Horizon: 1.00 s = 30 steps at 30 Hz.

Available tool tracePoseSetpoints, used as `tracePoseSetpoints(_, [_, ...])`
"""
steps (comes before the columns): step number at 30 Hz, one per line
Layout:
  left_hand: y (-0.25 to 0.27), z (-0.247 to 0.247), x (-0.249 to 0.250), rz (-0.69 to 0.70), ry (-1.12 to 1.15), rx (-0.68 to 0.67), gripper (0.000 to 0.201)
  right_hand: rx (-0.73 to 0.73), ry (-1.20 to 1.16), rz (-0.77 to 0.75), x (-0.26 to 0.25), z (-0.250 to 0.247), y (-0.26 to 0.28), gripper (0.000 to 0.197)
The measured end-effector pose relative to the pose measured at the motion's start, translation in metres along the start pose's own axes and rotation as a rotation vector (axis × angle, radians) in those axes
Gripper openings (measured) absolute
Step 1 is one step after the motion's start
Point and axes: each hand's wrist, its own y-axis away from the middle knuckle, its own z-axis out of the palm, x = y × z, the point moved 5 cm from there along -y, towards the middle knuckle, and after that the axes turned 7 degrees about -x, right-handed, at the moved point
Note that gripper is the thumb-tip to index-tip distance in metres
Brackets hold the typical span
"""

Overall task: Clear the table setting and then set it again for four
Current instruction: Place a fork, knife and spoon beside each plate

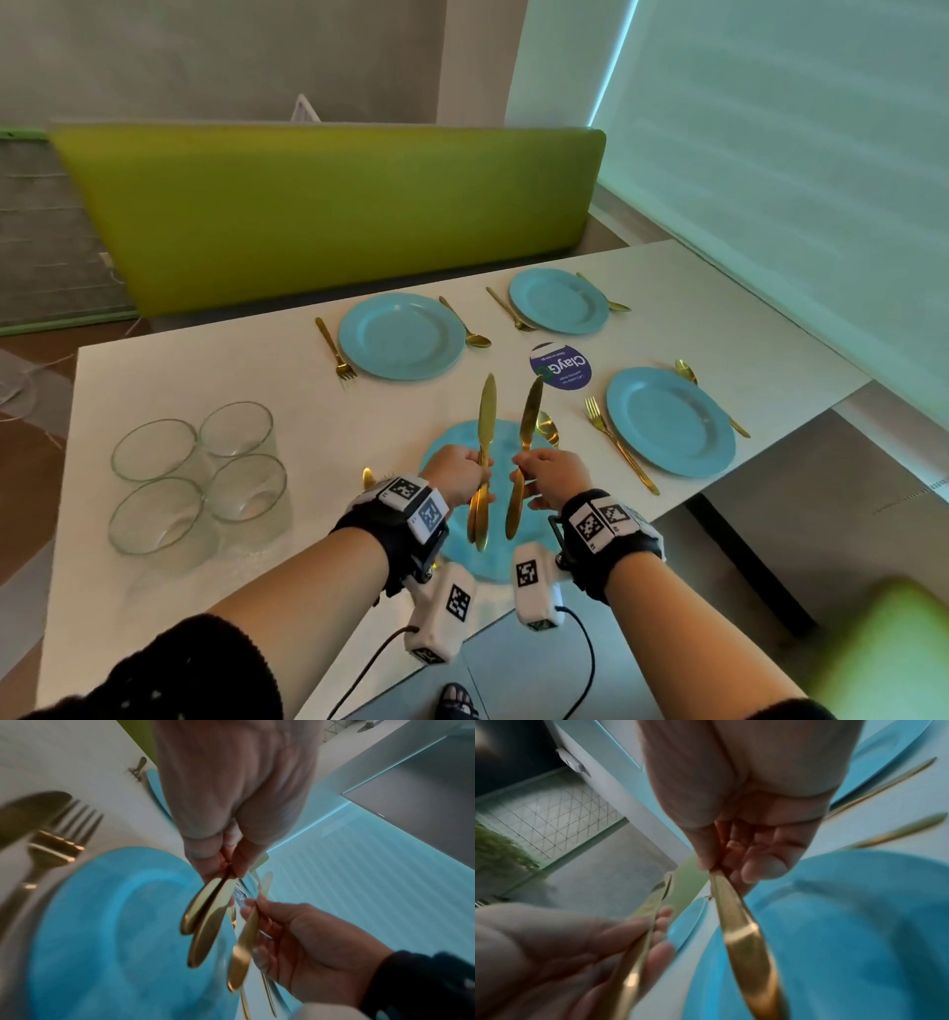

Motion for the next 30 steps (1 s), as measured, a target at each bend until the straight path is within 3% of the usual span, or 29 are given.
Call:
tracePoseSetpoints(4, [-0.031,0.008,0.021,-0.009,-0.009,0.039,0.012,0.046,0.101,0.083,0.009,-0.055,-0.030,0.018])
tracePoseSetpoints(8, [-0.059,0.015,0.031,-0.022,-0.022,0.086,0.024,0.067,0.438,0.120,0.021,-0.101,-0.059,0.017])
tracePoseSetpoints(13, [-0.081,0.027,0.039,-0.051,-0.043,0.115,0.024,0.121,0.753,0.145,0.040,-0.135,-0.079,0.027])
tracePoseSetpoints(30, [-0.109,0.053,0.049,-0.071,-0.088,0.143,0.013,0.266,0.694,0.188,0.060,-0.153,-0.109,0.018])
